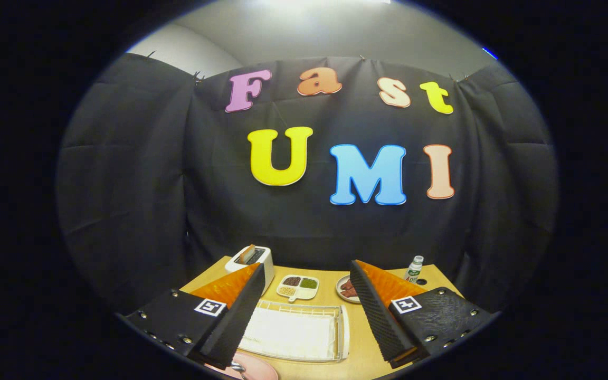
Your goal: Take the plate from the dish rack, then take the spoon from the basket and place it into the plate.
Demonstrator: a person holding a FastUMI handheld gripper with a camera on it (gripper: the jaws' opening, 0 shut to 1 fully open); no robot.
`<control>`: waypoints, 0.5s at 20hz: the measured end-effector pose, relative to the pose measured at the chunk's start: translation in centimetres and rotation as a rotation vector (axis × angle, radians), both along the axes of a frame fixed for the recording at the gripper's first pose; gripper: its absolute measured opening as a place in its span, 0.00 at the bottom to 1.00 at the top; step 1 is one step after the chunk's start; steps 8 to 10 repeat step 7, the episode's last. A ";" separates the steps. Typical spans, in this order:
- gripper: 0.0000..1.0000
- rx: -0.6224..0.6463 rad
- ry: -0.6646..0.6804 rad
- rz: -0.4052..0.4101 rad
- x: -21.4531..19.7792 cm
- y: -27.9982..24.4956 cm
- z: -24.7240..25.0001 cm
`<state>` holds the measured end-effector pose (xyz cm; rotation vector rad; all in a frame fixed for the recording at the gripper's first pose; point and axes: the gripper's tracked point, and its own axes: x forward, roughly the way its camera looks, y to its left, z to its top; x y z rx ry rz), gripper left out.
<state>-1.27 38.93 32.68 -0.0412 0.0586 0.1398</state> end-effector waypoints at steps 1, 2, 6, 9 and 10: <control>0.98 -0.003 -0.010 -0.015 0.2 -0.9 0.9; 0.98 -0.004 -0.020 -0.026 0.4 -1.7 1.5; 0.98 0.007 -0.036 -0.052 1.2 -4.2 2.4; 0.98 0.008 -0.038 -0.061 1.2 -4.9 2.6; 0.98 0.008 -0.038 -0.061 1.2 -4.9 2.6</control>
